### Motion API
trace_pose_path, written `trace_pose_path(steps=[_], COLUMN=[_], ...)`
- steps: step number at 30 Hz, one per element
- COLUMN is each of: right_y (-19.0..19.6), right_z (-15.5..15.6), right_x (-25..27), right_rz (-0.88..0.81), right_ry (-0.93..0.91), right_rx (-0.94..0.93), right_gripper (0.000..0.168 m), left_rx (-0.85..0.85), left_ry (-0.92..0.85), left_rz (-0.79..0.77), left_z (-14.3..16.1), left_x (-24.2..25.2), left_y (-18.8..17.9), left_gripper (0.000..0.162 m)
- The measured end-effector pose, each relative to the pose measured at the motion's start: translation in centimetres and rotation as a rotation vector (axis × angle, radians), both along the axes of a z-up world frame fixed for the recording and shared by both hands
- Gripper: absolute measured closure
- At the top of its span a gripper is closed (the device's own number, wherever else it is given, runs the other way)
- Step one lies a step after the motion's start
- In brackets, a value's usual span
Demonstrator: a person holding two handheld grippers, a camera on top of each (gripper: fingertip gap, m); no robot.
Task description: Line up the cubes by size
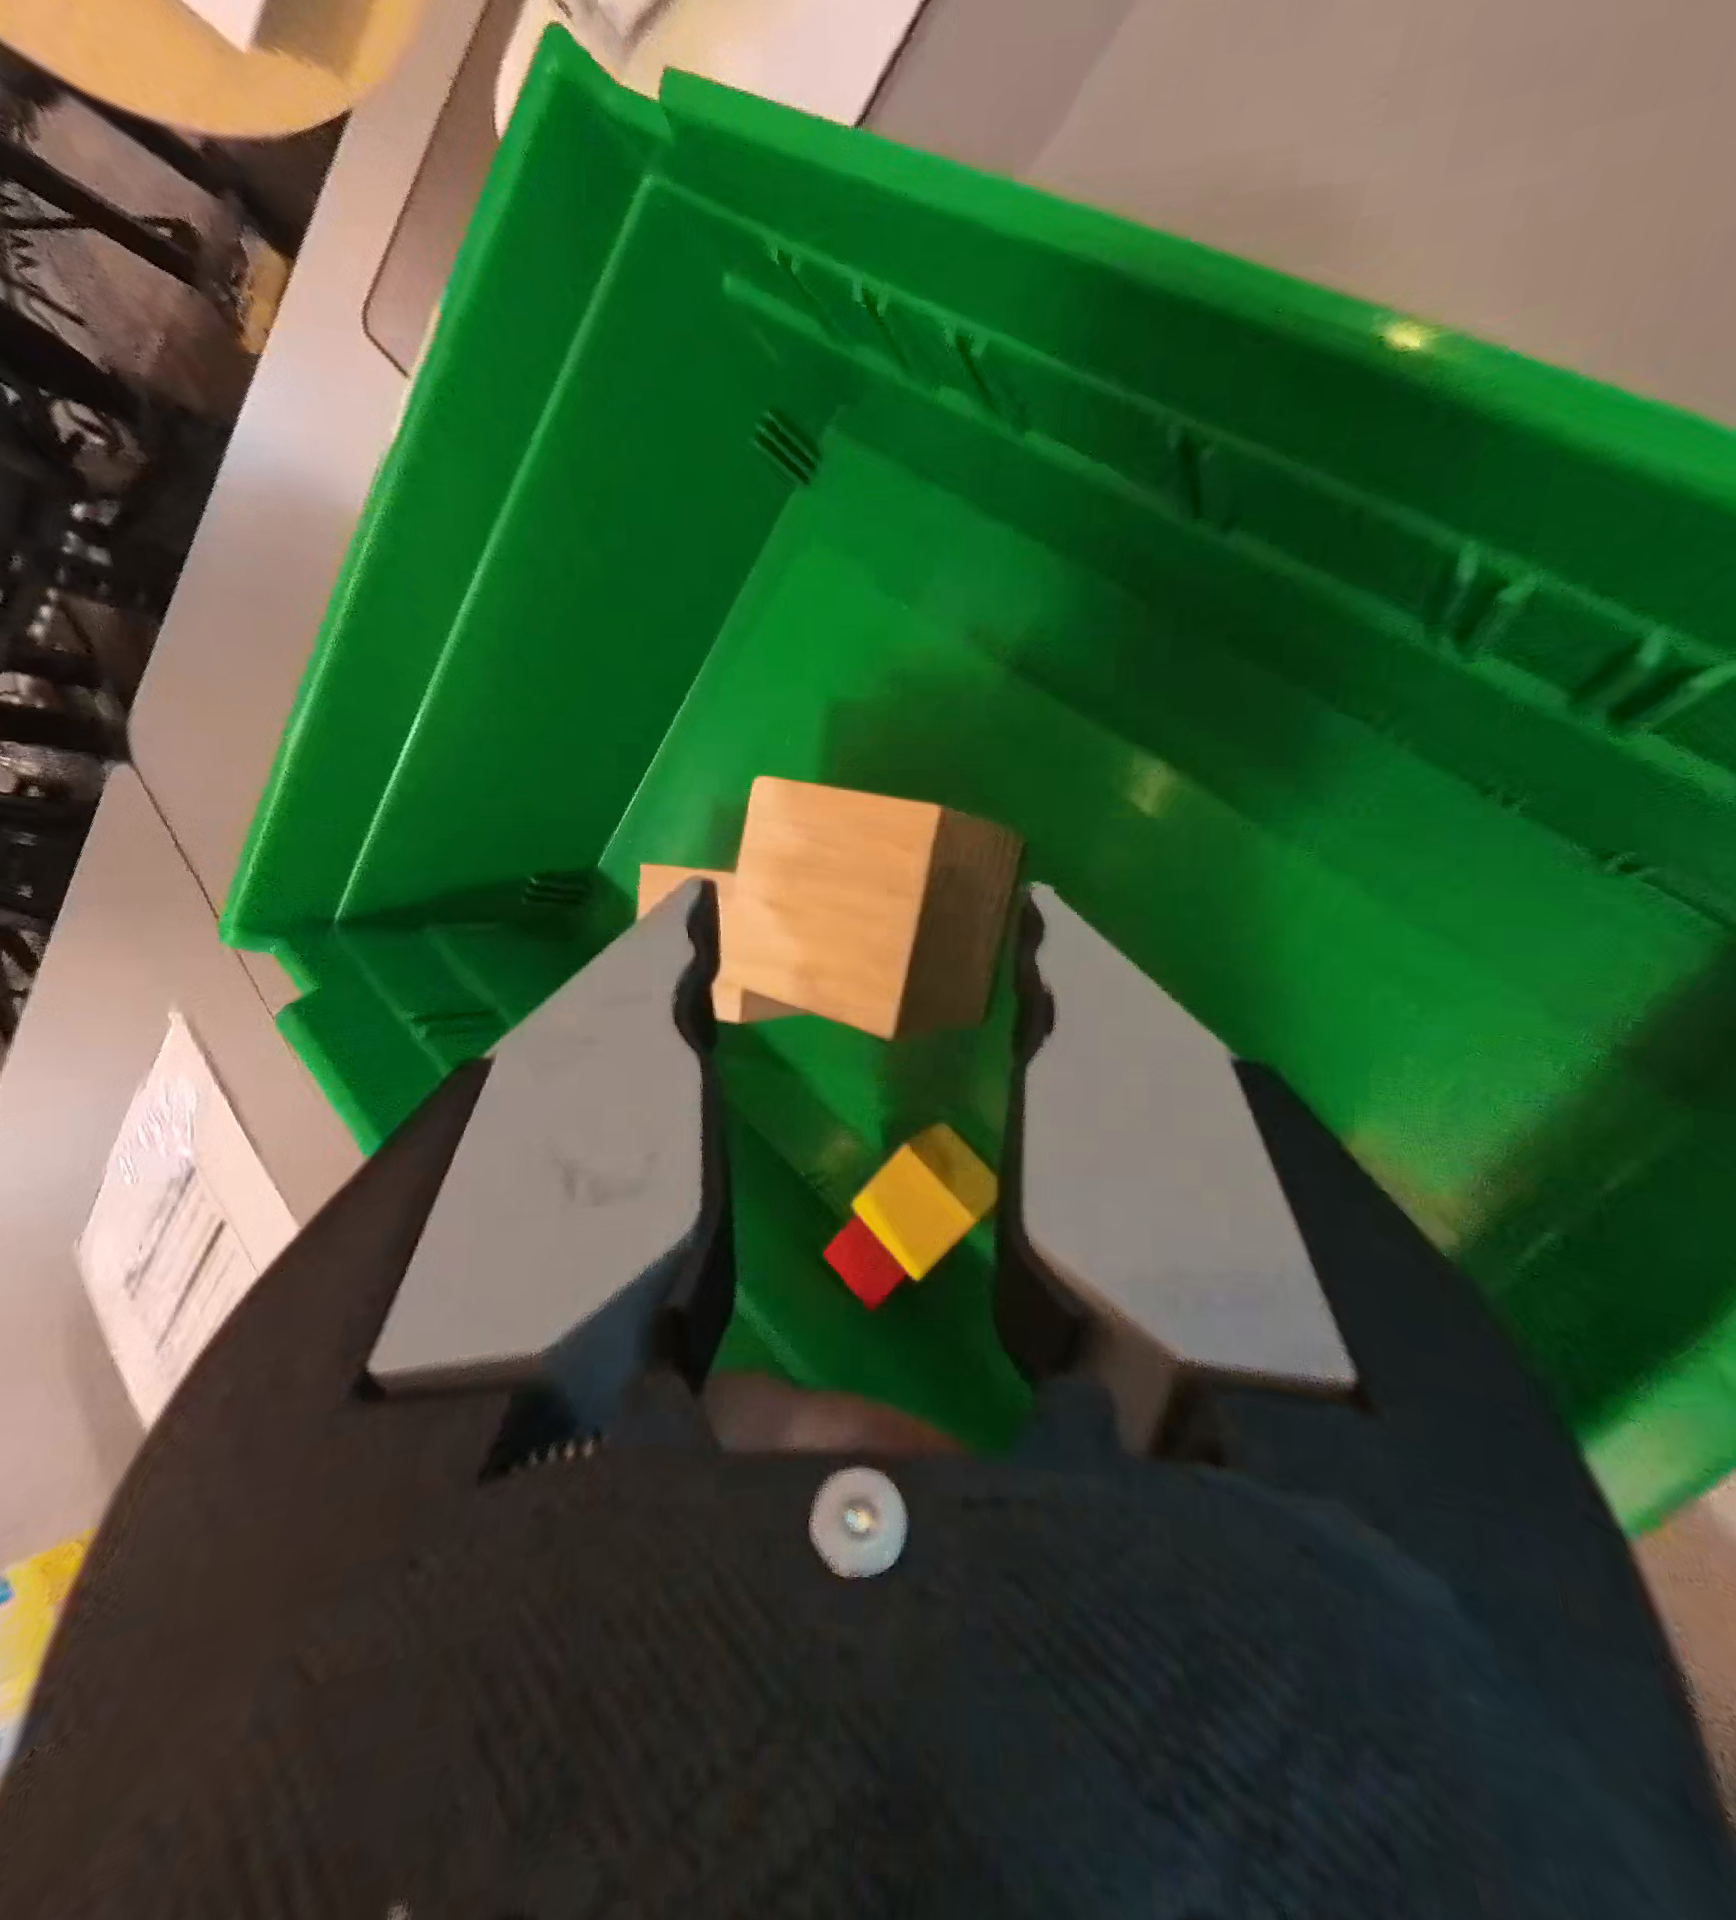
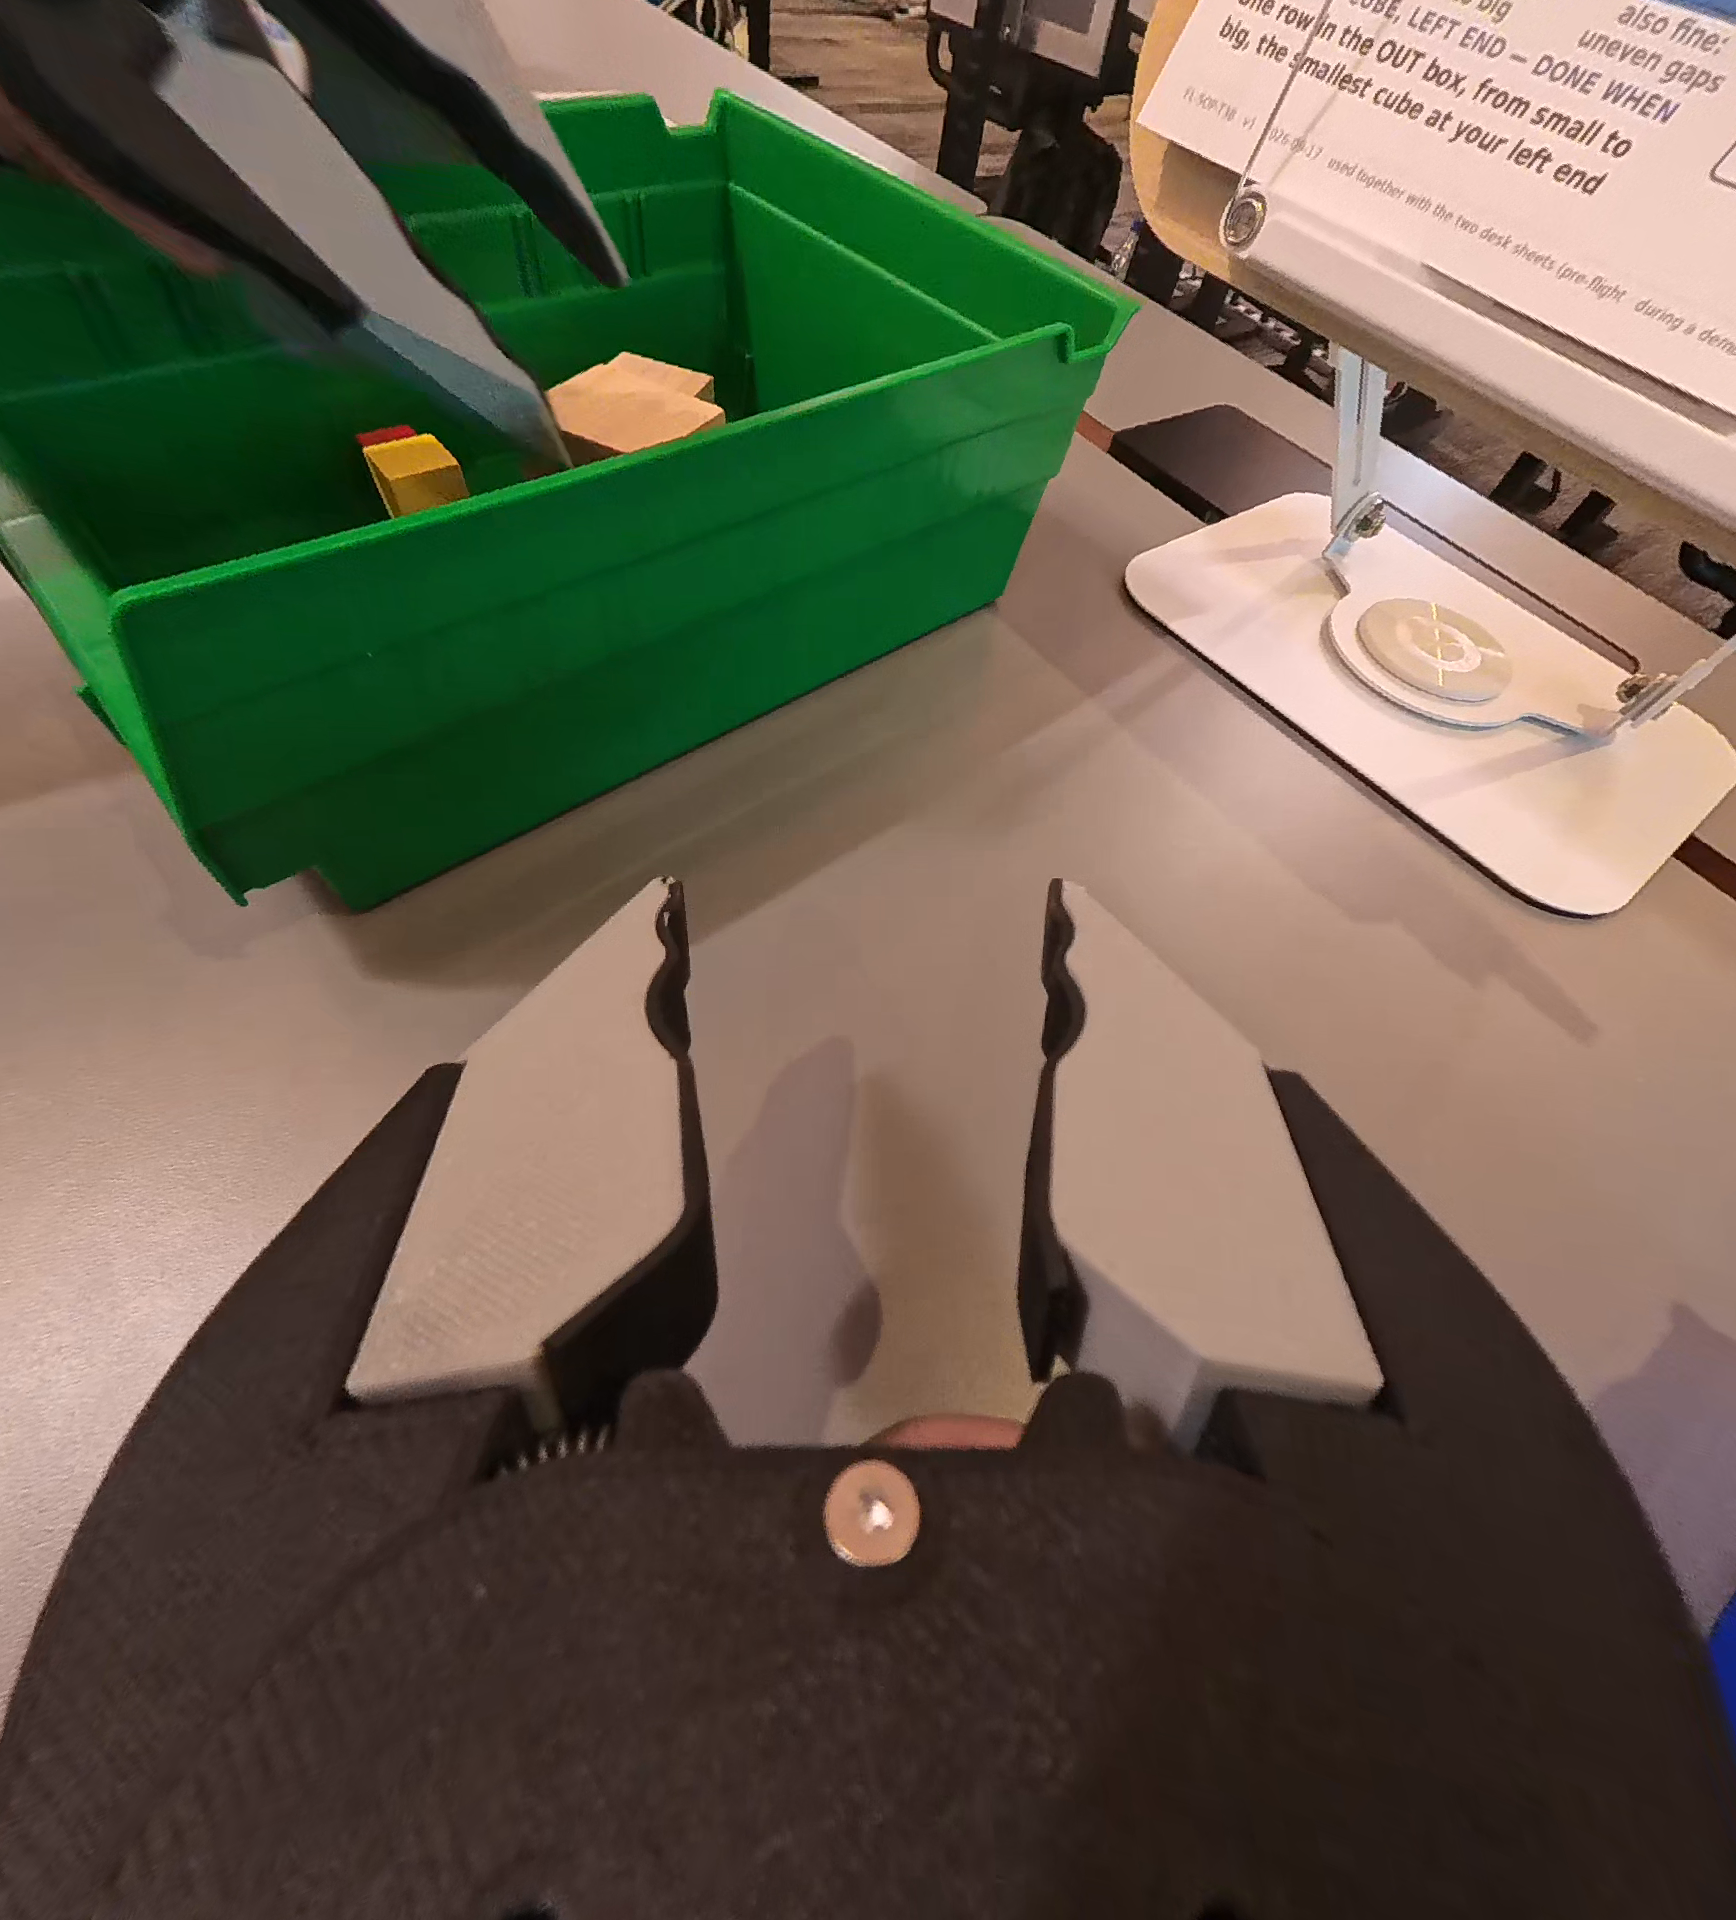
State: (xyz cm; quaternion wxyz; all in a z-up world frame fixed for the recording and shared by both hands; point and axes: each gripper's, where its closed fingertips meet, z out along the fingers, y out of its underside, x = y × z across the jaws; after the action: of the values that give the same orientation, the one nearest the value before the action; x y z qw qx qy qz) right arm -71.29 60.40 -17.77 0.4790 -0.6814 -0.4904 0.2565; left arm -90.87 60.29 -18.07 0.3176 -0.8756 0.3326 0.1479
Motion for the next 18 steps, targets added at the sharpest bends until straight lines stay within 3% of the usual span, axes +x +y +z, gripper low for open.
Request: trace_pose_path(steps=[7, 11, 18], right_y=[-0.5, -0.7, -1.1], right_z=[0.2, 0.4, 0.6], right_x=[-0.2, -0.4, -0.4], right_rz=[0.022, 0.034, 0.055], right_ry=[0.009, 0.009, 0.028], right_rx=[-0.004, -0.001, -0.023], right_gripper=[0.102, 0.102, 0.102], left_rx=[-0.177, -0.268, -0.305], left_ry=[0.095, 0.047, 0.009], left_rz=[-0.027, -0.040, -0.057], left_z=[-3.5, -5.0, -5.2], left_x=[-1.4, -1.4, -1.4], left_y=[1.8, 2.1, 1.8], left_gripper=[0.100, 0.096, 0.093])
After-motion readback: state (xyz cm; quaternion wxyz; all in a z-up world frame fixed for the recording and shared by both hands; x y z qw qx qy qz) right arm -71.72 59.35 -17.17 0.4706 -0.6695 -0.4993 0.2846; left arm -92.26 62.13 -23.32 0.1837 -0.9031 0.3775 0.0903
